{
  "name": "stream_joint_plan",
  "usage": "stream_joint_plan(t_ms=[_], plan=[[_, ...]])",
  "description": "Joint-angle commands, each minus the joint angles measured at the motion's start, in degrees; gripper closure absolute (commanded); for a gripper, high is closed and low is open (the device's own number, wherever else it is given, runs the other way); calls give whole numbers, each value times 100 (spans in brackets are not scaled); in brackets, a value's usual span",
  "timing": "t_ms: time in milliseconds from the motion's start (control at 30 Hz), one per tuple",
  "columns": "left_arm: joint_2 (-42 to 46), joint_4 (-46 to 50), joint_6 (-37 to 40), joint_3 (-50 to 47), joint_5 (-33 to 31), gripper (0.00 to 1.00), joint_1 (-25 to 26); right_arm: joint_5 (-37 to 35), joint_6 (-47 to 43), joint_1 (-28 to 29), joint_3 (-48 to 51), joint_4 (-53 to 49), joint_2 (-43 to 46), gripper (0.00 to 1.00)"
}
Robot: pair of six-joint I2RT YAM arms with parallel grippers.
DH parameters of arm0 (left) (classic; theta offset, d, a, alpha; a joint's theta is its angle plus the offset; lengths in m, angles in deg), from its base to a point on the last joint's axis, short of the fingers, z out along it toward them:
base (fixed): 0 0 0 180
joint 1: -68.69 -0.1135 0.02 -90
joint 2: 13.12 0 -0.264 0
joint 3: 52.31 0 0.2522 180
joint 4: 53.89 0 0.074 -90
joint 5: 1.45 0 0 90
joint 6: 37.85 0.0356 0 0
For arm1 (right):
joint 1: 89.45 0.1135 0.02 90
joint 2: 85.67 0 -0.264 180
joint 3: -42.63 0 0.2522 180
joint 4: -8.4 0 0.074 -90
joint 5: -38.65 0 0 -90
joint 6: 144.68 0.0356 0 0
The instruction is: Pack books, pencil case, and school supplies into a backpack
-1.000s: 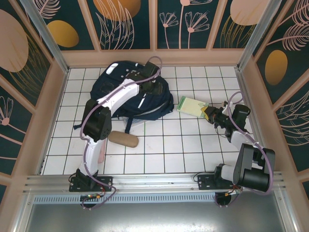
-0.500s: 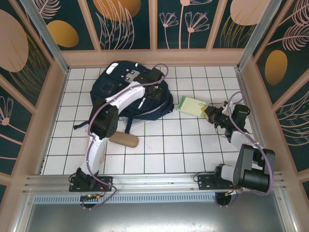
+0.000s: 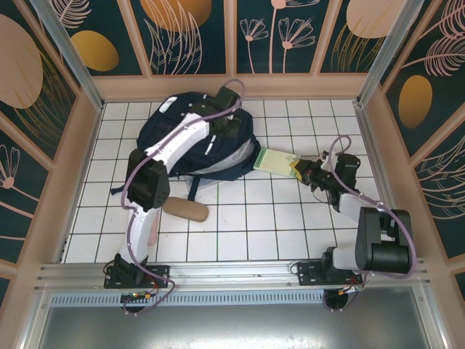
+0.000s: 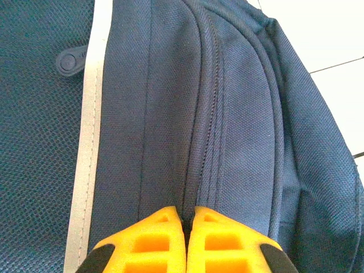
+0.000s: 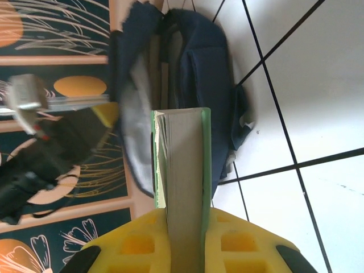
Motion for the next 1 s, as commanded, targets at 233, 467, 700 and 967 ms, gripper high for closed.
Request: stream_joint_plan(t_ms=[233,467,700,967], plan=[[1196,-687,-598,220,2216,100,-972,-690,686,987,-1123,1421,-995,100],[1506,-1541,-1228,-80,3445,100,-1509,-967,1189,1640,-2363,1871,-2301,100],[1530,-1691,-1387,-63,3643,100,-1572,-1268,1725,2238,-4093,1917,-3819,100],[1538,-1685,-1437,-107,3637,100,-1569,-1579,1958,2793,-6571,945,-5553,100]])
